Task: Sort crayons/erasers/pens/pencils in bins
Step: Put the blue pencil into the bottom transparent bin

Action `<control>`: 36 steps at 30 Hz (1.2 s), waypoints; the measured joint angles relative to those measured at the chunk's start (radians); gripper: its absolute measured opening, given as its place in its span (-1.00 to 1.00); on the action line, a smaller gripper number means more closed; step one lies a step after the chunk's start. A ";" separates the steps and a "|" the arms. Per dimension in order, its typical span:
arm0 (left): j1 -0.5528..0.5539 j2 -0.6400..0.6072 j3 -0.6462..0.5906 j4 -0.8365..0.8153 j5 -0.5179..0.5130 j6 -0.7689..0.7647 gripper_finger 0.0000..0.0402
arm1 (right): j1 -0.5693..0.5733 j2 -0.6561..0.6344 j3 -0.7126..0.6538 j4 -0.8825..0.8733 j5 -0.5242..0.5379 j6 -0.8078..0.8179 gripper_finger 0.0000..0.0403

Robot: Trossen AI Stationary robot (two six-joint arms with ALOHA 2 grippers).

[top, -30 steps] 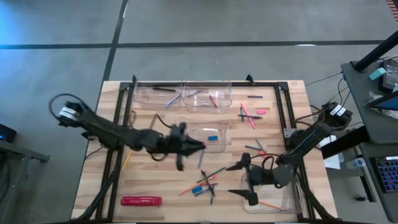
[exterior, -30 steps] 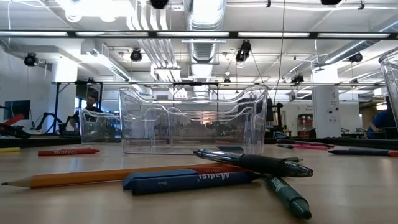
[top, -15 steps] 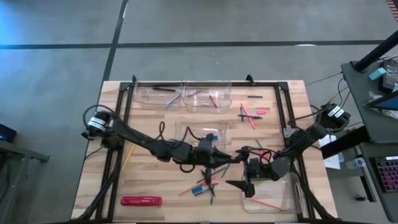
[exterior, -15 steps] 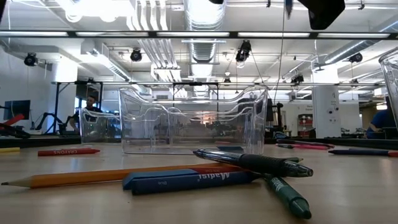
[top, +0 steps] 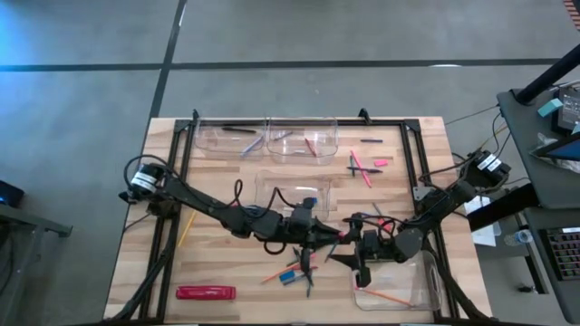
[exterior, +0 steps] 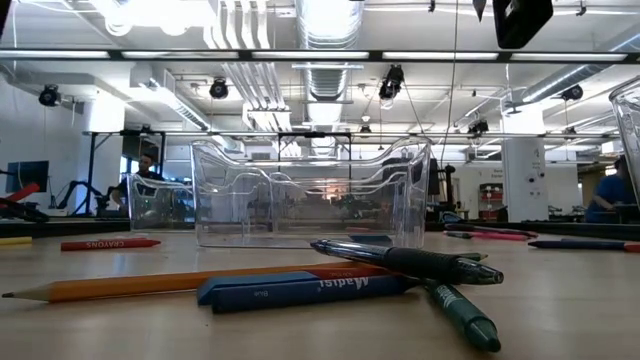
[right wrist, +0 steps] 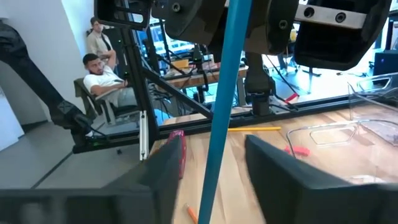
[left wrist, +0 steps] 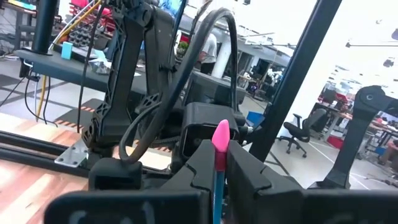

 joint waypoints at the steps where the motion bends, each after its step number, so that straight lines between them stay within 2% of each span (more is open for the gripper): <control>1: 0.000 0.000 0.000 -0.001 0.000 0.000 -0.98 | 0.000 0.000 0.000 0.000 0.000 -0.005 -0.38; 7: 0.000 0.000 0.000 -0.004 0.008 0.004 -0.94 | 0.000 0.000 0.000 -0.003 0.002 -0.017 -0.89; 12: 0.002 -0.038 0.000 -0.084 0.005 0.016 -0.64 | 0.008 -0.005 0.000 -0.013 0.000 -0.007 -0.90; 17: 0.005 -0.192 0.006 -0.293 -0.010 0.084 -0.21 | 0.056 -0.099 0.002 -0.136 -0.012 0.015 -0.90; 20: -0.001 -0.273 0.004 -0.385 -0.011 0.103 -0.01 | 0.089 -0.193 0.021 -0.373 -0.015 0.121 -0.90; 24: -0.019 -0.333 0.002 -0.484 -0.011 0.100 0.13 | 0.133 -0.293 0.122 -0.865 -0.106 0.392 -0.90; 29: -0.039 -0.343 0.001 -0.534 -0.010 0.097 0.14 | 0.219 -0.269 0.276 -1.386 -0.180 0.668 -0.91; 32: -0.044 -0.331 0.001 -0.538 -0.010 0.096 0.15 | 0.264 -0.214 0.339 -1.554 -0.265 0.786 -0.89; 36: -0.045 -0.315 0.001 -0.537 -0.010 0.096 0.15 | 0.309 -0.134 0.390 -1.631 -0.289 0.853 -0.82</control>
